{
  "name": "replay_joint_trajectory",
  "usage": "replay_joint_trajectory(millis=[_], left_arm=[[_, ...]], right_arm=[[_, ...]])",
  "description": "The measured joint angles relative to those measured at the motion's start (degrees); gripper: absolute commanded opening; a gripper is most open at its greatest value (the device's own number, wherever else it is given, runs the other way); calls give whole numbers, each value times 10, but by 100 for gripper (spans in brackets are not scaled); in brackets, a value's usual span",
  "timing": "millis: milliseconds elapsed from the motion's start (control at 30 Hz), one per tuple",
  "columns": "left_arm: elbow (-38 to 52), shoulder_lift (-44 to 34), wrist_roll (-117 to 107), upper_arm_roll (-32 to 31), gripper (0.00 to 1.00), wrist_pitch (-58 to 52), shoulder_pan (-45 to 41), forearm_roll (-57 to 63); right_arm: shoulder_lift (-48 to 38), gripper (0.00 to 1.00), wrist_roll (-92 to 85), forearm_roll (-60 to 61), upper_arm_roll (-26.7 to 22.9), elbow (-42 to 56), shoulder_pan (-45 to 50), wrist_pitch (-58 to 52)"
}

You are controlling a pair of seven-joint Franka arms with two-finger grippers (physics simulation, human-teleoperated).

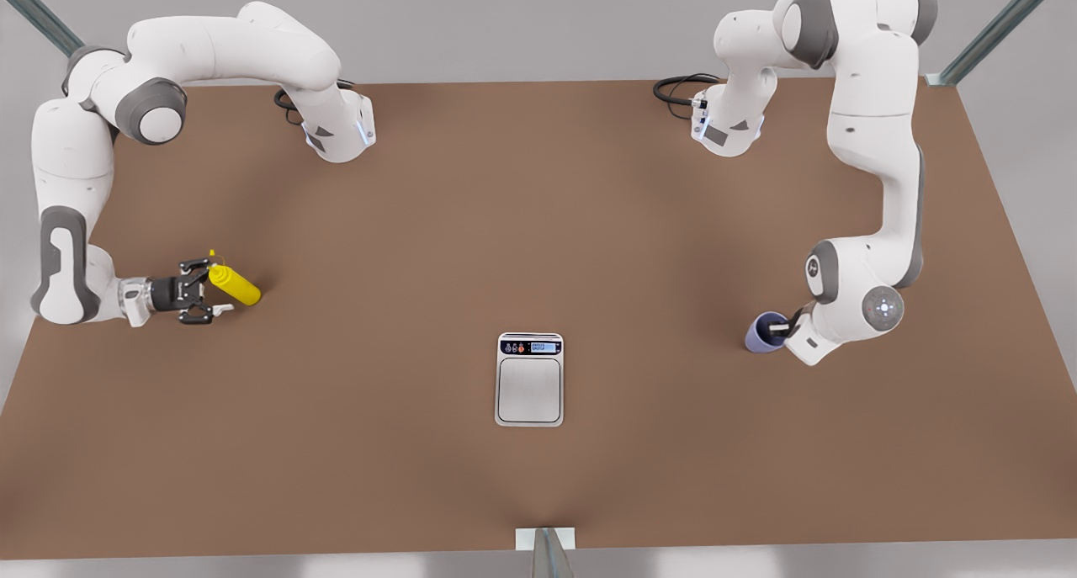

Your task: Move cup to the weight, pick up sauce bottle, pour sauce

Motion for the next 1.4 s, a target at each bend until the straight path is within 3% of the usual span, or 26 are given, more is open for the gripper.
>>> replay_joint_trajectory(millis=[67, 167, 233, 267, 333, 433, 533, 567, 667, 967, 1200, 1267, 1400], left_arm=[[20, -12, -18, -15, 21, -20, -6, 6], [33, -31, -136, -93, 21, -21, -8, 10], [40, -39, -236, -152, 21, -21, -13, 9], [49, -39, -299, -155, 21, -21, -51, 7], [67, -32, -401, -156, 21, -15, -113, 6], [164, 37, -528, -156, 21, -15, -165, 2], [272, 120, -596, -155, 21, -15, -183, 1], [295, 140, -604, -155, 21, -15, -187, 1], [373, 195, -630, -155, 21, -13, -191, -1], [410, 250, -706, -152, 21, 92, -225, -3], [403, 258, -708, -153, 21, 100, -241, 15], [403, 259, -699, -153, 41, 101, -241, 16], [402, 270, -695, -153, 44, 106, -240, 11]], right_arm=[[0, 100, -13, 2, 2, -1, 7, 0], [0, 100, -13, 2, 7, -11, 8, -4], [0, 92, -13, 2, 7, -11, 8, -4], [0, 92, -12, 2, 7, -12, 7, -4], [-2, 83, -1, 2, 7, -11, 7, -5], [-3, 64, 8, 1, 7, -11, 7, -7], [-3, 63, 3, 1, 7, -11, 8, -8], [-3, 55, 5, 1, 7, -12, 8, -8], [-3, 42, 7, 1, 7, -10, 8, -7], [-29, 42, 15, -6, 7, -12, 9, -7], [-185, 42, 202, -15, 8, -33, 76, 36], [-259, 43, 268, -16, 8, -74, 115, 82], [-319, 45, 363, -32, 8, -100, 202, 166]])
